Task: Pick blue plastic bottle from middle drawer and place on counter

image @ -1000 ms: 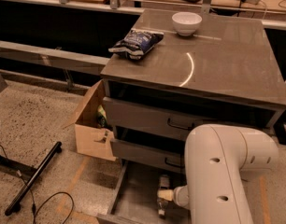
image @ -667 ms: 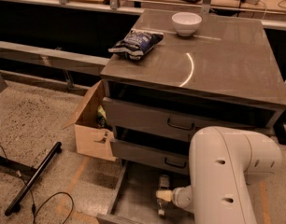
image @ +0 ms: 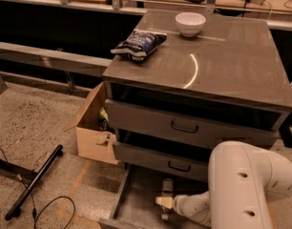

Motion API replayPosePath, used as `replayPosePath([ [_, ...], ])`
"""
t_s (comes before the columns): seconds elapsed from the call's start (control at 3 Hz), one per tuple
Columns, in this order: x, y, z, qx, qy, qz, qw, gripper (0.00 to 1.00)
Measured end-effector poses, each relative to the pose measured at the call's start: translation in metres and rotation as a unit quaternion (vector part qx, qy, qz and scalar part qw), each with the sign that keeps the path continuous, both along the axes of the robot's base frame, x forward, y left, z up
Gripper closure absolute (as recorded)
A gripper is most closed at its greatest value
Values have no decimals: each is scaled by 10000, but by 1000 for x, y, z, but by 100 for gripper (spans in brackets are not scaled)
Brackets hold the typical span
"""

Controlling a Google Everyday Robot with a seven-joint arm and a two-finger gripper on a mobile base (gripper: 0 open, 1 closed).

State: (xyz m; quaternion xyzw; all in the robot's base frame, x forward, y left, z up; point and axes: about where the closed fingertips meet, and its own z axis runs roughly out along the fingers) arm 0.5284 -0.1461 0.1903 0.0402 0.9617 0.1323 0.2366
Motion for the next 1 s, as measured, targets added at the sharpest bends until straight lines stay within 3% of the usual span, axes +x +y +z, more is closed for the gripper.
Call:
replayPosePath([
  [0.67,16,29,-21,432,-235,96,9987,0],
  [1.0,22,45,-32,495,-307,154,9982,0],
])
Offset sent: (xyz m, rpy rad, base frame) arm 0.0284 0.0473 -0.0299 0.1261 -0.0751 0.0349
